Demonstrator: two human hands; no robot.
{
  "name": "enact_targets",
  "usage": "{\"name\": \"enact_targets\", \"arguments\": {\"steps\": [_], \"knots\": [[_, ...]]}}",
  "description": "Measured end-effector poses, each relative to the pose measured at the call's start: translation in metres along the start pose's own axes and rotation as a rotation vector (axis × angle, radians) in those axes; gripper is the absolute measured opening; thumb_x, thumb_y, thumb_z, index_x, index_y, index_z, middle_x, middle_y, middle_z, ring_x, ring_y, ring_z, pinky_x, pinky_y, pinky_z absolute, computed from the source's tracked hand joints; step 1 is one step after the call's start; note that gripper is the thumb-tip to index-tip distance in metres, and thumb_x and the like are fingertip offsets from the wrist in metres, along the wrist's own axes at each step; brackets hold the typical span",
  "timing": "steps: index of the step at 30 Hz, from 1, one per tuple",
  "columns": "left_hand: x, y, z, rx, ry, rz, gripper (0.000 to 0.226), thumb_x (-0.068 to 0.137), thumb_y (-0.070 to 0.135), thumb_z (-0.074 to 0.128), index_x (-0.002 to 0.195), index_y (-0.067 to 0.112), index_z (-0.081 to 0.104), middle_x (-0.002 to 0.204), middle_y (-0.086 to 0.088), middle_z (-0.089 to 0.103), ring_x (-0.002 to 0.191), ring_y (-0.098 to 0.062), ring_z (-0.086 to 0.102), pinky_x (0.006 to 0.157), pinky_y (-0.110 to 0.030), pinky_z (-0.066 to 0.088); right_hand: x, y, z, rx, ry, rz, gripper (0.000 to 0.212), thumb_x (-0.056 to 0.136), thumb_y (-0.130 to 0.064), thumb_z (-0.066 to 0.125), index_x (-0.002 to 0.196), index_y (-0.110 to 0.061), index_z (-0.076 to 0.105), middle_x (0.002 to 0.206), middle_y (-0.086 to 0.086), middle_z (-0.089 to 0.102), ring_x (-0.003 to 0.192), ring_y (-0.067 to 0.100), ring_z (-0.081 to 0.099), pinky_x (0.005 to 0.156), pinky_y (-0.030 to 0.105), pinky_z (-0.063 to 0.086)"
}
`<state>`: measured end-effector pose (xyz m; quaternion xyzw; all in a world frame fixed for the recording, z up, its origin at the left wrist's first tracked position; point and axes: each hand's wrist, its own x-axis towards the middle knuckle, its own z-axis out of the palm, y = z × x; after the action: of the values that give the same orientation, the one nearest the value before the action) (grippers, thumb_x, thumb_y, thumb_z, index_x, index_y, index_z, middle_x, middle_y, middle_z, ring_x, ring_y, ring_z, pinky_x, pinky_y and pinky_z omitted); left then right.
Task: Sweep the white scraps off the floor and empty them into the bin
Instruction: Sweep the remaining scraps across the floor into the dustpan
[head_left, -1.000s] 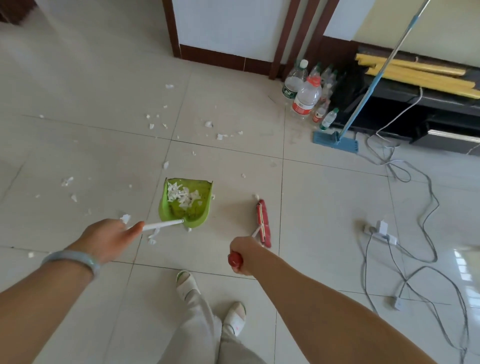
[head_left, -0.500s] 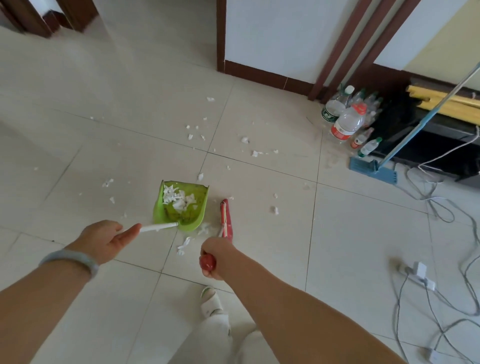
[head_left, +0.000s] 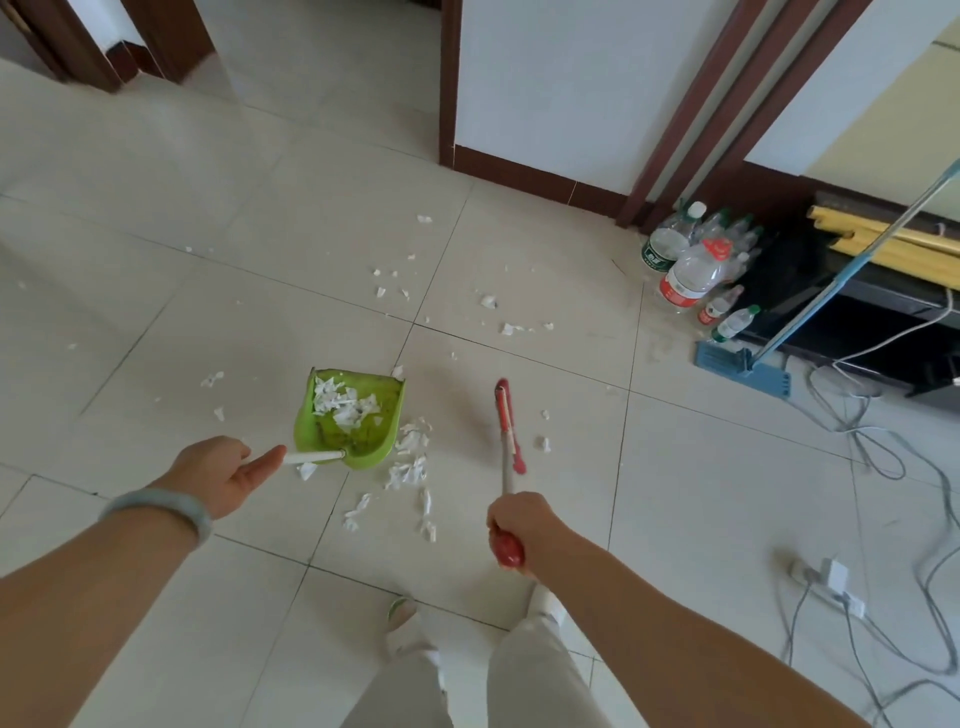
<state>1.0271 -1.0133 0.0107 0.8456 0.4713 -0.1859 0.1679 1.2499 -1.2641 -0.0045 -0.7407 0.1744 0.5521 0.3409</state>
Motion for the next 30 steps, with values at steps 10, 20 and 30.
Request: {"name": "enact_targets", "arguments": {"steps": [10, 20, 30], "knots": [[0.013, 0.120, 0.025, -0.015, -0.045, 0.022, 0.058, 0.091, 0.058, 0.038, 0.056, 0.012, 0.044, 0.051, -0.001, 0.040, 0.050, -0.017, 0.042, 0.048, -0.027, 0.030, 0.030, -0.019, -0.151, 0.046, 0.088, 0.032, 0.019, 0.080, 0.010, 0.035, 0.083, -0.006, 0.045, 0.065, 0.012, 0.043, 0.030, 0.014, 0.040, 0.039, 0.016, 0.031], [0.015, 0.246, 0.043, -0.140, -0.048, 0.053, 0.059, 0.090, 0.061, 0.039, 0.054, 0.014, 0.044, 0.048, 0.001, 0.040, 0.046, -0.015, 0.041, 0.047, -0.026, 0.029, 0.067, -0.033, -0.271, 0.059, 0.130, 0.103, 0.020, 0.081, 0.009, 0.037, 0.085, -0.010, 0.044, 0.065, 0.008, 0.041, 0.031, 0.012, 0.041, 0.037, 0.015, 0.033], [0.009, 0.274, 0.036, -0.243, -0.044, 0.043, 0.059, 0.091, 0.060, 0.040, 0.061, 0.011, 0.055, 0.049, 0.001, 0.043, 0.046, -0.014, 0.042, 0.047, -0.023, 0.033, 0.074, -0.051, -0.237, -0.022, 0.005, 0.152, 0.018, 0.081, 0.006, 0.042, 0.087, -0.011, 0.044, 0.067, 0.008, 0.046, 0.041, 0.014, 0.046, 0.038, 0.016, 0.036]]}}
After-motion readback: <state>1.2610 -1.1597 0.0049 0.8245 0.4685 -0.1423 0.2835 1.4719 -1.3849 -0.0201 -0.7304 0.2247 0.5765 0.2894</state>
